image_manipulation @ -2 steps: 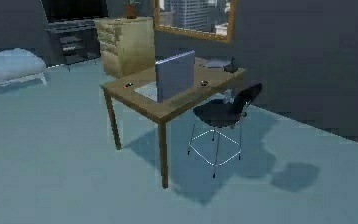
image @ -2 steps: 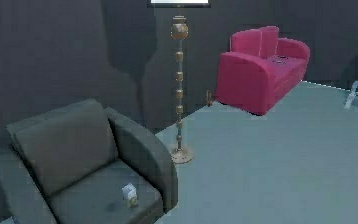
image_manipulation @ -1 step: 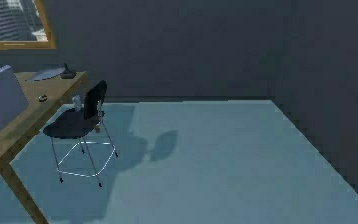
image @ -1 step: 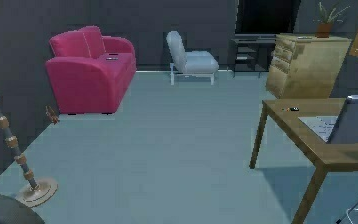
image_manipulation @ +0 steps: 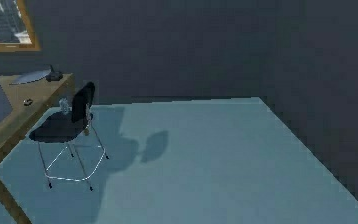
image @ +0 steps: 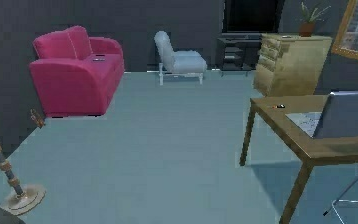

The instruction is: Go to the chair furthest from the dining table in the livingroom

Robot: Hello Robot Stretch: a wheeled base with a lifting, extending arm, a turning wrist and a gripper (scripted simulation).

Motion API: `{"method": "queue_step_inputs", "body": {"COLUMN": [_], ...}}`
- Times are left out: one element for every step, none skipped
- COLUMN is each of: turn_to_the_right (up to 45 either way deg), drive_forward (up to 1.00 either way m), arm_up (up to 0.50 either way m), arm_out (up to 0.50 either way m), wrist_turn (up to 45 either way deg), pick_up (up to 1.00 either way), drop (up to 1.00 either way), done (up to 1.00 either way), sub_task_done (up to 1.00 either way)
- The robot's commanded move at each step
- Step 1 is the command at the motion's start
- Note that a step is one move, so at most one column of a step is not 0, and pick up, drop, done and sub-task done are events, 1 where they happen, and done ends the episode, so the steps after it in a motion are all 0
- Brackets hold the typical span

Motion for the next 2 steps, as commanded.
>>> {"method": "queue_step_inputs", "body": {"turn_to_the_right": [0.0, 3.0], "drive_forward": [1.0, 0.0], "arm_up": [0.0, 0.0], "arm_out": [0.0, 0.0], "wrist_turn": [0.0, 0.0], "pick_up": [0.0, 0.0], "drop": [0.0, 0.0], "done": [0.0, 0.0], "sub_task_done": [0.0, 0.0]}}
